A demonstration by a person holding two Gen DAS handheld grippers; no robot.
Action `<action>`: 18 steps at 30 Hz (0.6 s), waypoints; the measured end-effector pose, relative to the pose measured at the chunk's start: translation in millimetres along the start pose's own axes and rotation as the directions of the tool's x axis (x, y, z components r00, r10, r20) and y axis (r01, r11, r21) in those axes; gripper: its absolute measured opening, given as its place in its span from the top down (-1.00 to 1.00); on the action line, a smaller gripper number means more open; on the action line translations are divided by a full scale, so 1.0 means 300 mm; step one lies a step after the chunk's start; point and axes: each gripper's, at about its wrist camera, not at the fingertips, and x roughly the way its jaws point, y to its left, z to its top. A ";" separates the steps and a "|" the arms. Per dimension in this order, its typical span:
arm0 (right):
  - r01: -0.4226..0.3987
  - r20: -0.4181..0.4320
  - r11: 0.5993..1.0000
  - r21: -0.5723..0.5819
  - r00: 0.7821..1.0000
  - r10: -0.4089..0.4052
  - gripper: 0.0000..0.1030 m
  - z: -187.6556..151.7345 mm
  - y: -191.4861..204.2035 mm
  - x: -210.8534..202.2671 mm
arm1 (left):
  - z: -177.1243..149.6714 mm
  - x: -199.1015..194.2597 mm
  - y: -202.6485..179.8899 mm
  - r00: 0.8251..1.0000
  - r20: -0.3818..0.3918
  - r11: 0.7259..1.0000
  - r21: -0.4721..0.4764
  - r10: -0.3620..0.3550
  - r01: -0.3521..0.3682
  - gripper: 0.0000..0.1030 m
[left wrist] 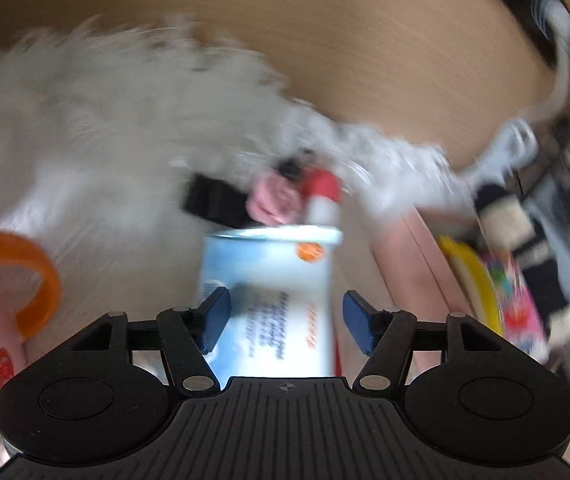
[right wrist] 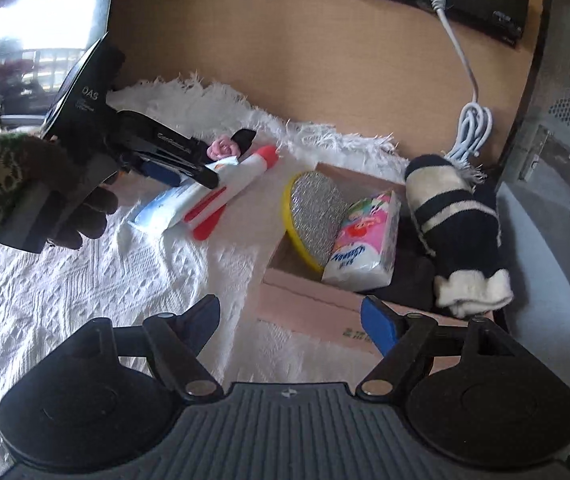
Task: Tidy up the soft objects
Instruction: 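Grasp the blue wet-wipes pack with the left gripper and lift it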
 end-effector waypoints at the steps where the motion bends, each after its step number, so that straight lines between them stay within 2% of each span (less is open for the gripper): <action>1: -0.001 -0.003 1.000 -0.003 1.000 0.001 -0.51 -0.003 0.004 0.004 | -0.013 0.000 -0.034 1.000 -0.003 0.998 0.062 0.011 -0.011 -0.33; 4: -0.007 -0.007 1.000 -0.007 1.000 0.007 -0.52 -0.006 0.018 0.009 | -0.042 0.012 -0.116 0.997 0.011 0.975 0.207 0.075 -0.076 -0.35; 6: -0.006 -0.004 1.000 -0.017 1.000 0.006 -0.51 -0.011 0.027 0.004 | -0.049 0.034 -0.144 0.990 0.023 0.958 0.249 0.139 -0.140 -0.35; 8: 0.001 0.001 1.000 -0.032 1.000 -0.001 -0.51 -0.018 0.036 -0.007 | -0.045 0.050 -0.140 0.982 0.031 0.954 0.231 0.188 -0.190 -0.37; 9: 0.005 0.004 0.999 -0.038 1.000 -0.005 -0.52 -0.025 0.040 -0.013 | -0.038 0.055 -0.128 0.982 0.033 0.962 0.197 0.186 -0.189 -0.38; 12: 0.010 0.001 0.999 -0.046 1.000 -0.010 -0.52 -0.049 0.042 -0.030 | -0.015 0.056 -0.077 0.988 0.037 0.982 0.114 0.147 -0.150 -0.44; 18: 0.022 -0.015 0.999 -0.035 1.000 -0.023 -0.52 -0.092 0.038 -0.057 | -0.011 0.053 -0.047 0.993 0.011 0.990 0.079 0.120 -0.120 -0.39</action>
